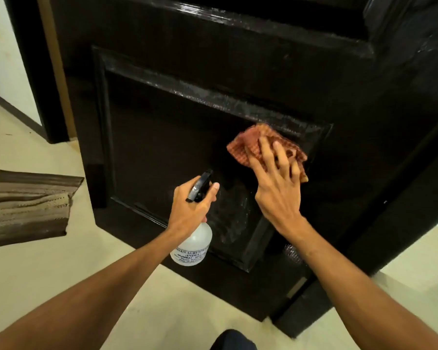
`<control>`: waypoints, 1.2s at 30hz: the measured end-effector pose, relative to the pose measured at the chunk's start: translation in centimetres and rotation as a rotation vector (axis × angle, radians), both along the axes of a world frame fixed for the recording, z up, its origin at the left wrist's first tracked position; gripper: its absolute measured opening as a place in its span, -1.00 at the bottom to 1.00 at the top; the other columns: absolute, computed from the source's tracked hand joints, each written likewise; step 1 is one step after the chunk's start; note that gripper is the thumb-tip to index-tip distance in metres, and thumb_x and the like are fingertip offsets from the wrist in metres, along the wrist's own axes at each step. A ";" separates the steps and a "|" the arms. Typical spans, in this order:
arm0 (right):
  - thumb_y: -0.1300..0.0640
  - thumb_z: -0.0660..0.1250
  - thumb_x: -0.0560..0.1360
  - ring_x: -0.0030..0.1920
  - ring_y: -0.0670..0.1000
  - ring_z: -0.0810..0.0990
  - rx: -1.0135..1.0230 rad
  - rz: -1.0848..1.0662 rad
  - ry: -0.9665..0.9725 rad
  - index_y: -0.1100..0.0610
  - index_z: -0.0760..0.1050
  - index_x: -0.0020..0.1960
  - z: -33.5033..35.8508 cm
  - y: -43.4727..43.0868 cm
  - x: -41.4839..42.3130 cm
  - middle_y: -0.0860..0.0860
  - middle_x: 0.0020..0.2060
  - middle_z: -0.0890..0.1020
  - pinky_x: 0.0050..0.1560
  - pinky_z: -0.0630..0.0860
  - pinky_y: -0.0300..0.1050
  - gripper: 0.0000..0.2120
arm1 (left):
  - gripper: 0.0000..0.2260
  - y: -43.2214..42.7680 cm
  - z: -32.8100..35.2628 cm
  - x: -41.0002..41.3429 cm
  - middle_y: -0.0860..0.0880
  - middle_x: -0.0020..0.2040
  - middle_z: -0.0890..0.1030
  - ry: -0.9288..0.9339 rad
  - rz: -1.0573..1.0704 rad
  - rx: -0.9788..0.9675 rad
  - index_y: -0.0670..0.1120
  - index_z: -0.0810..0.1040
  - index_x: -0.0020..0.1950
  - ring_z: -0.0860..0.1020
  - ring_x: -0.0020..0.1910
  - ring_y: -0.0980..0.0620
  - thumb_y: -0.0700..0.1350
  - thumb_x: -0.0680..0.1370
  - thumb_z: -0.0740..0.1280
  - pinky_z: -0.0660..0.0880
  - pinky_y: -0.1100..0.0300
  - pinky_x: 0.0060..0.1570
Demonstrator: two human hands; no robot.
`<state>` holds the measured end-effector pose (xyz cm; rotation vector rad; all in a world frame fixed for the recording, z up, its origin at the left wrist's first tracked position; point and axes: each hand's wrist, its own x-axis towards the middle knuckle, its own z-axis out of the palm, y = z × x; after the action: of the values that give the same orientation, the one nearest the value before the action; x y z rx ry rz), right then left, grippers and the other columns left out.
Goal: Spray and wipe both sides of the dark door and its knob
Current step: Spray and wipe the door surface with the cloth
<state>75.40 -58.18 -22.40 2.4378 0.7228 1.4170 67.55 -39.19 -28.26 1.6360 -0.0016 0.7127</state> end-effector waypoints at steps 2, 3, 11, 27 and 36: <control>0.24 0.27 0.42 0.63 0.15 0.00 -0.080 0.013 0.042 -0.01 0.34 0.51 -5.0 -1.0 -0.1 0.04 0.68 -0.06 0.50 0.08 0.17 -0.34 | -0.82 -0.6 -1.5 -0.1 -0.02 -0.35 0.63 0.006 -0.009 -0.001 -0.13 0.61 -0.11 0.51 -0.55 0.11 -0.07 0.64 0.45 0.46 0.14 -0.54; 0.23 0.35 0.35 0.63 0.14 0.00 -0.133 0.022 0.082 0.00 0.35 0.50 -7.4 -1.6 -0.2 0.03 0.67 -0.11 0.48 0.10 0.16 -0.29 | -0.80 -0.7 -2.3 -0.2 -0.01 -0.37 0.62 0.015 -0.019 -0.002 -0.14 0.61 -0.12 0.50 -0.56 0.11 -0.07 0.64 0.45 0.46 0.13 -0.54; 0.24 0.27 0.46 0.58 0.15 0.16 -0.012 -0.009 0.005 -0.02 0.40 0.49 -3.1 -1.5 0.0 0.06 0.64 0.18 0.40 0.19 0.18 -0.39 | -0.76 -0.9 -6.7 -0.9 -0.11 -0.38 0.59 0.125 -0.058 -0.021 -0.17 0.60 -0.13 0.50 -0.53 0.05 -0.04 0.64 0.45 0.50 0.03 -0.56; 0.20 0.21 0.37 0.59 0.17 0.17 -0.438 0.076 0.200 0.05 0.30 0.58 -13.2 2.9 0.4 0.11 0.66 0.10 0.42 0.15 0.12 -0.25 | -0.77 0.9 -16.2 -1.7 -0.15 -0.29 0.65 0.248 0.096 -0.071 -0.10 0.62 -0.10 0.60 -0.43 -0.13 0.05 0.61 0.46 0.57 -0.05 -0.50; 0.12 0.12 0.48 0.61 0.22 0.12 -0.831 0.093 0.264 0.10 0.27 0.60 -18.3 7.7 1.7 0.18 0.64 0.11 0.48 0.07 0.13 -0.33 | -0.77 4.2 -16.8 -1.8 0.07 -0.32 0.64 0.158 0.252 -0.047 -0.06 0.62 -0.11 0.62 -0.35 0.08 0.08 0.60 0.44 0.59 0.03 -0.28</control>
<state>77.08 -50.49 -40.74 1.9297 1.1975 0.6052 65.76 -34.98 -45.05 1.6601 0.3373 0.7657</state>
